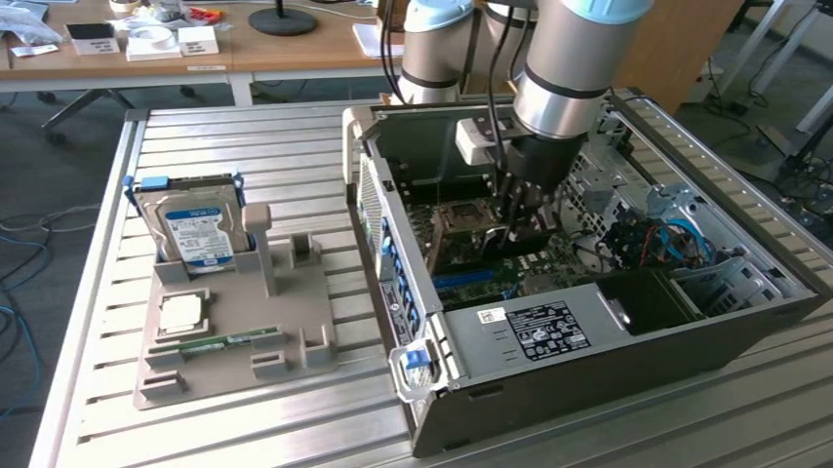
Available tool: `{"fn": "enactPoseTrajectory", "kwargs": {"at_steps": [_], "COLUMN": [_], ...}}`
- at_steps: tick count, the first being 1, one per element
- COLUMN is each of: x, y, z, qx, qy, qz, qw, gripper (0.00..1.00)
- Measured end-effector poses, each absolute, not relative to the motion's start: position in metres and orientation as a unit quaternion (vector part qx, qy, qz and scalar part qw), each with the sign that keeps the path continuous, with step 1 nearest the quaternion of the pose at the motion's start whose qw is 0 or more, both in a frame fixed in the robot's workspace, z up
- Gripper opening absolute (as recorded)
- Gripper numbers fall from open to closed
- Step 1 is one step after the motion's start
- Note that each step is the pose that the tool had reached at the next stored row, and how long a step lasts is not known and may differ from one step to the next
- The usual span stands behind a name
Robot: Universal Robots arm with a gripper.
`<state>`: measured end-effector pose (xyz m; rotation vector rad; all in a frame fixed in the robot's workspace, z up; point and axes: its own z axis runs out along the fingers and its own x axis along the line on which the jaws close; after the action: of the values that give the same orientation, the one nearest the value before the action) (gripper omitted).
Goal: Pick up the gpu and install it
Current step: 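Insert the gpu into the slot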
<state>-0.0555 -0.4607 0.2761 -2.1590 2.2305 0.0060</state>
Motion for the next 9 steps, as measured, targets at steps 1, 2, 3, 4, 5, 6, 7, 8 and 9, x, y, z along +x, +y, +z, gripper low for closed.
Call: {"fn": "enactPoseTrajectory", "kwargs": {"at_steps": [1,2,3,4,5,6,7,8,9], "x": [-0.0567,-0.0580,-0.0591,-0.0603,-0.0615,-0.0628,-0.0636,-0.0642,-0.0646], "y": [-0.4610,-0.4612,-0.4612,-0.4613,-0.4614,-0.4616,-0.4617,-0.4622,-0.4626], "z": [0.2761,0.2760,0.2758,0.2755,0.2754,0.2753,0.2750,0.2748,0.2746], "qx": [-0.695,-0.695,-0.695,-0.695,-0.695,-0.695,-0.695,-0.695,-0.695], "qy": [0.718,0.718,0.718,0.718,0.718,0.718,0.718,0.718,0.718], "qz": [0.002,0.002,0.002,0.002,0.002,0.002,0.002,0.002,0.002], "qw": [0.019,0.019,0.019,0.019,0.019,0.019,0.019,0.019,0.019], "gripper": [0.27,0.27,0.27,0.27,0.27,0.27,0.27,0.27,0.27]}}
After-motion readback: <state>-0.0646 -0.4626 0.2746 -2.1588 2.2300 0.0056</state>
